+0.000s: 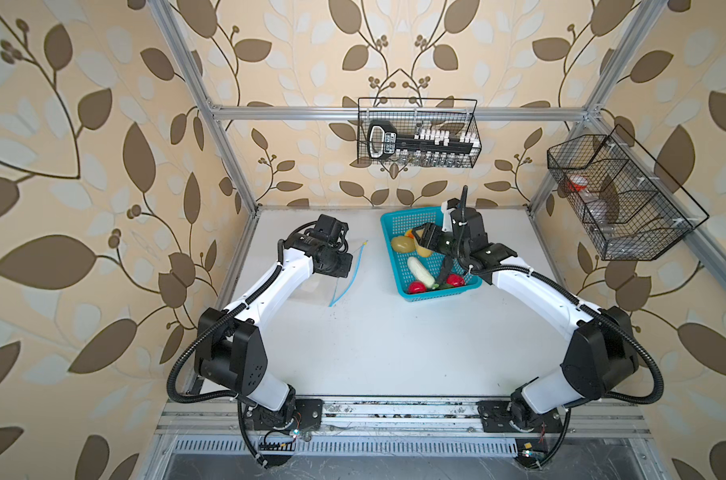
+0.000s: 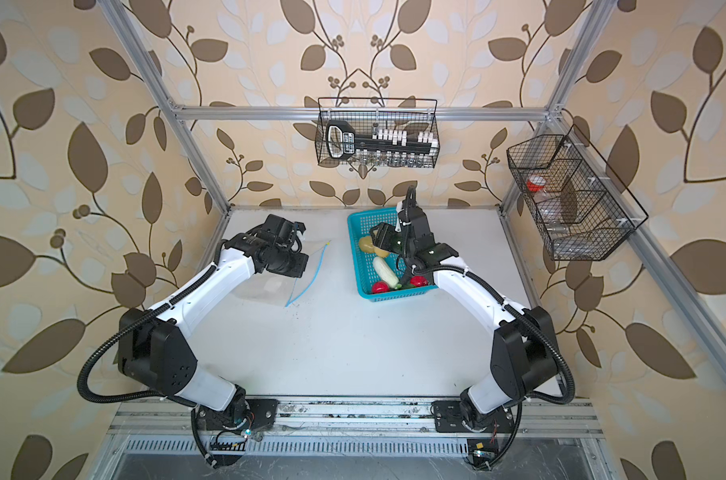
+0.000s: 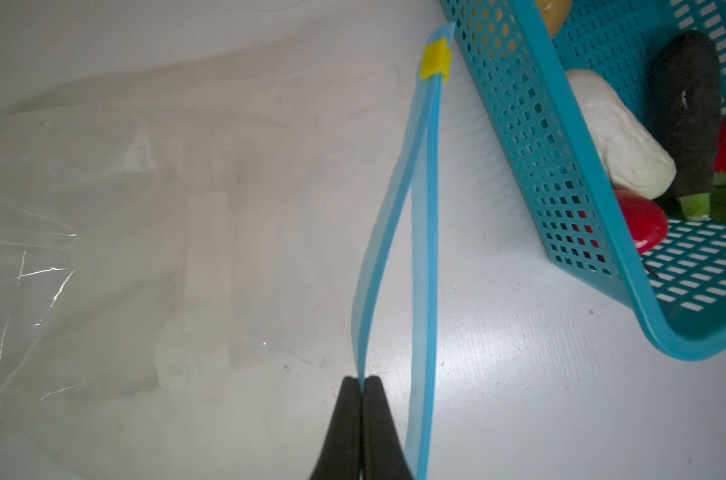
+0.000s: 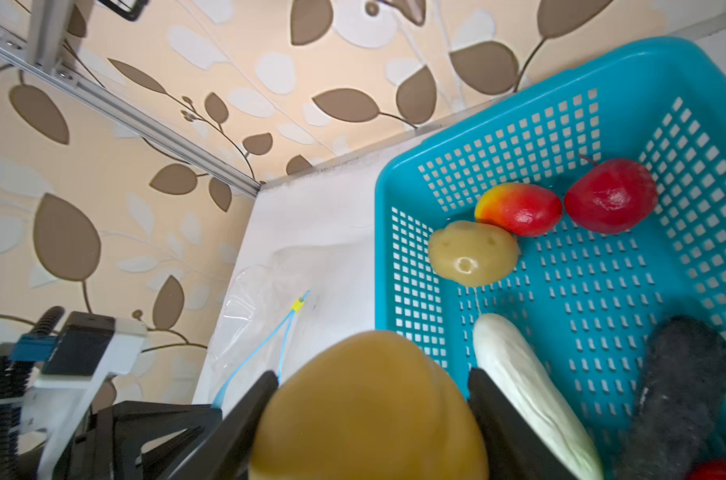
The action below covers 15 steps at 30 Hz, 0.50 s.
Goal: Place the food in the zip-top bag and seal the zipper
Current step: 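Carry the potato toward the bag opening held by the left gripper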
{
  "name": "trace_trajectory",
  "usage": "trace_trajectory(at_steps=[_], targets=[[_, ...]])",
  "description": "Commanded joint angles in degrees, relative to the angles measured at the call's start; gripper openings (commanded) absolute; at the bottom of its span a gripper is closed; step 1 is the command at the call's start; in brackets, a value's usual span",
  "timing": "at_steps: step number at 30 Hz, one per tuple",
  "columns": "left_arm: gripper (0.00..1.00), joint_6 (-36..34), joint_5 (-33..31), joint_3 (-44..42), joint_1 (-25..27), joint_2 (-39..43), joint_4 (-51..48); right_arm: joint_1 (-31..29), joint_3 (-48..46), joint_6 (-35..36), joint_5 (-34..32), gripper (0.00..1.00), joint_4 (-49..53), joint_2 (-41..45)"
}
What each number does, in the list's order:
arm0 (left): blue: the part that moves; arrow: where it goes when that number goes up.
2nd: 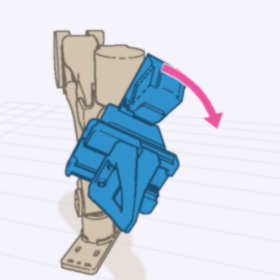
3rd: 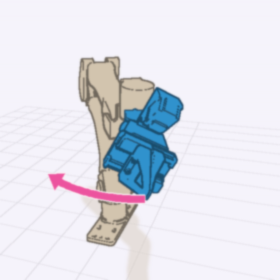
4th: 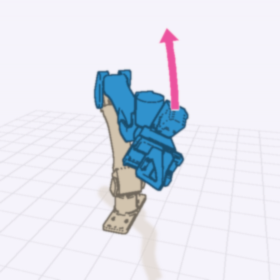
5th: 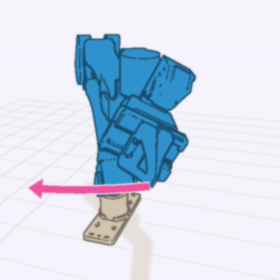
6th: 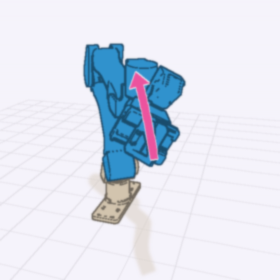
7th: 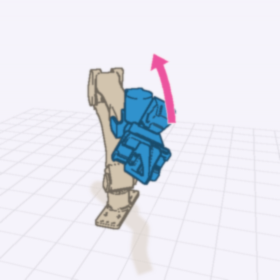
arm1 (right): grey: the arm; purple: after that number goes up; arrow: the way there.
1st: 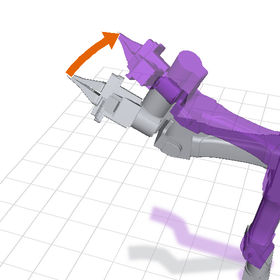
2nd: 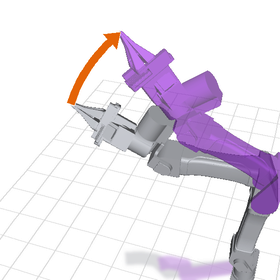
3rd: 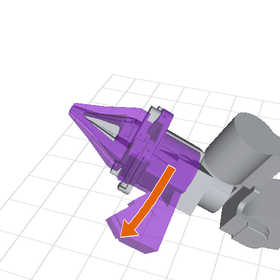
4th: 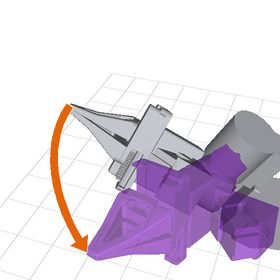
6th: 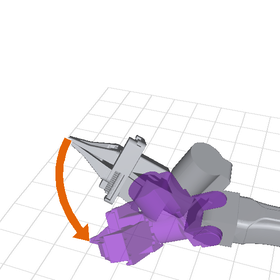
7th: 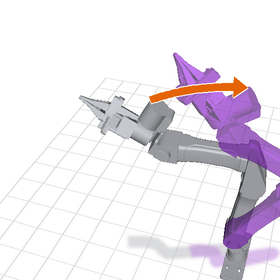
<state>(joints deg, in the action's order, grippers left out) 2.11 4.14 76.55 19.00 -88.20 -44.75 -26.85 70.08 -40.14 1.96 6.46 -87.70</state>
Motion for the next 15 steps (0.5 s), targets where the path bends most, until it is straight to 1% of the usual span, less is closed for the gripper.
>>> trace_trajectory(at_steps=[1,6,15], targets=[[0.00,1.05,2.33,3.55,-0.64,0.23,-2.65,-2.33,-1.53,-2.57,-3.57,0.26,-4.94,1.48],[0.00,1.73,3.73,5.75,-0.64,0.30,-4.35,-5.91,-1.73,-4.18,-5.55,0.26,-7.89,1.57],[0.00,3.63,6.24,8.23,-0.64,0.31,-6.47,-12.33,-2.84,-7.20,-8.75,0.25,-16.39,0.37]])
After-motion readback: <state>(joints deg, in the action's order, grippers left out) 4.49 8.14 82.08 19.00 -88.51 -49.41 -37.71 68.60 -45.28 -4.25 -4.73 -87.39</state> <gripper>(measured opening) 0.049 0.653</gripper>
